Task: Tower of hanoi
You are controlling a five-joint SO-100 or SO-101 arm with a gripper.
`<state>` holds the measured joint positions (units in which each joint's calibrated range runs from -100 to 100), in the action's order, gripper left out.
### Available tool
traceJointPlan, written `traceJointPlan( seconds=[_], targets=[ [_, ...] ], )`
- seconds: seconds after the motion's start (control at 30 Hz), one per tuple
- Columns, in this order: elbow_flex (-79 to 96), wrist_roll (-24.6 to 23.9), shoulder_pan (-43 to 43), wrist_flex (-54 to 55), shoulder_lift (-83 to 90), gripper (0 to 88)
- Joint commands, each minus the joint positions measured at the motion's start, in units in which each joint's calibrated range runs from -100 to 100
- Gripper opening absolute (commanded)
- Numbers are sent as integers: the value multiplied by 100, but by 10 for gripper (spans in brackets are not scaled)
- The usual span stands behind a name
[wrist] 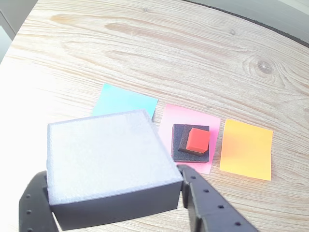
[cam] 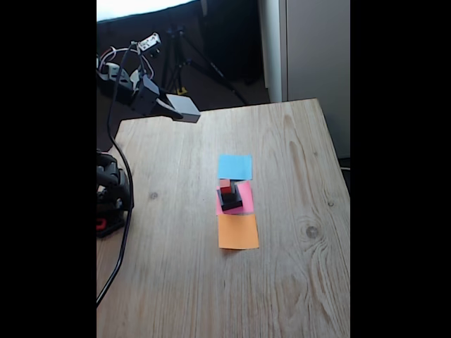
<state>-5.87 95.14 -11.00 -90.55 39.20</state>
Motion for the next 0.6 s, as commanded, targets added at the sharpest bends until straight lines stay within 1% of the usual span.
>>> traceJointPlan(
  seconds=[0.0,0.1,0.23,0.27,0.4,0.57],
  targets=[
    [5,152,-133,-95,213,175],
    [705,235,-158,294,281,178],
    [1932,352,-125,1411,425,177],
    [2259,486,-100,1702,440,176],
    [3150,486,-100,2495,379,178],
    [3859,469,-217,3313,243,180]
  ],
)
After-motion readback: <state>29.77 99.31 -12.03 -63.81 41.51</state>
